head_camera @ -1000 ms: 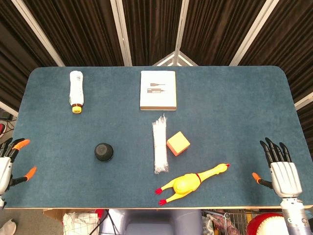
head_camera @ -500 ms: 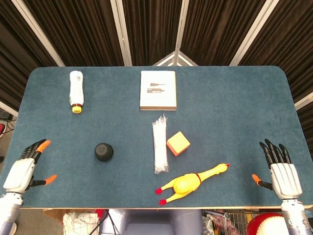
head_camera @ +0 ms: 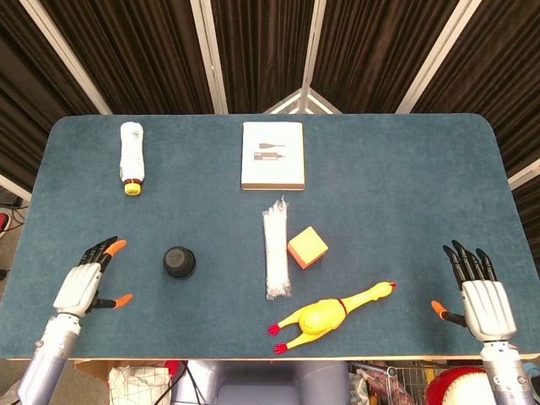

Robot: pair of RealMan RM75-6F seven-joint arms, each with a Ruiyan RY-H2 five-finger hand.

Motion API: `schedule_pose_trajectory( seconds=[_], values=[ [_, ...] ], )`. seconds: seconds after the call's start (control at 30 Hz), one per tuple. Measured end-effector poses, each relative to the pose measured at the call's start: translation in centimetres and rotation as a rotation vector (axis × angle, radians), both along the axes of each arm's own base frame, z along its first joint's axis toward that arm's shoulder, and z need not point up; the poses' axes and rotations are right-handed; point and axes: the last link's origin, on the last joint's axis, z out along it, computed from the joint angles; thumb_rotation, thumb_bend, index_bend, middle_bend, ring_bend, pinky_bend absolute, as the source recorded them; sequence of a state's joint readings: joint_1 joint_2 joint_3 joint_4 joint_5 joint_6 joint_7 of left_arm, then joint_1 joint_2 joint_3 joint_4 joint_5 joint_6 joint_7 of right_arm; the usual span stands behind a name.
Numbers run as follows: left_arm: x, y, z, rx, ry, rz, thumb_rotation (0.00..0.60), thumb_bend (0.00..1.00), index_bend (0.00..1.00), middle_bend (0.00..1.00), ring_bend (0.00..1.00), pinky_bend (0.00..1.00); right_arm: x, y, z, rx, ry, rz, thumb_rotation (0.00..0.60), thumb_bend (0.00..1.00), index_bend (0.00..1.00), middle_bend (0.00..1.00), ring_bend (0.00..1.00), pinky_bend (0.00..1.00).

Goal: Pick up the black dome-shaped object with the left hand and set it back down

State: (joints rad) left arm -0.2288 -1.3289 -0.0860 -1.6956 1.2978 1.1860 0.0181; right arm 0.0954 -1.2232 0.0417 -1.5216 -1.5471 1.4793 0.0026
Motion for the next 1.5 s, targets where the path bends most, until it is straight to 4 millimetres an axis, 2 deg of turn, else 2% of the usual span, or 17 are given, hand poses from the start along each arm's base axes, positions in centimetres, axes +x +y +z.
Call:
schedule_pose_trajectory(
  seconds=[0.33,0.53,0.77,1.23,1.5],
  values=[
    [-0.3,1.5,-4.3,-0.056,-0.121,0.077,0.6,0.16,0.07,0.01,0.0,0.0,-0.4,0.0,-0.3,0.015,0.0,-0.01,0.6,0.19,0.02,0.03,0.12,0.0],
    [0.8,2.1,-6.3,-0.06,-0.214,0.055,0.6,0.16,0.06,0.07,0.0,0.0,-0.4,-0.1,-0.4,0.015,-0.004,-0.011,0.6,0.19,0.02,0.03,0.12,0.0],
    [1.6,2.7,-7.4,-0.047,-0.237,0.034,0.6,0.16,0.06,0.12,0.0,0.0,-0.5,-0.1,-0.4,0.02,-0.01,-0.012,0.6,0.19,0.02,0.03,0.12,0.0],
    [3.2,3.4,-8.8,-0.057,-0.226,0.0,0.6,0.16,0.06,0.13,0.0,0.0,-0.6,0.0,-0.6,0.027,-0.012,-0.019,0.6,0.19,0.02,0.03,0.12,0.0],
    [3.2,3.4,-9.4,-0.061,-0.213,0.017,0.6,0.16,0.06,0.14,0.0,0.0,-0.6,-0.1,-0.5,0.023,-0.015,-0.018,0.6,0.19,0.02,0.03,0.12,0.0]
  ],
)
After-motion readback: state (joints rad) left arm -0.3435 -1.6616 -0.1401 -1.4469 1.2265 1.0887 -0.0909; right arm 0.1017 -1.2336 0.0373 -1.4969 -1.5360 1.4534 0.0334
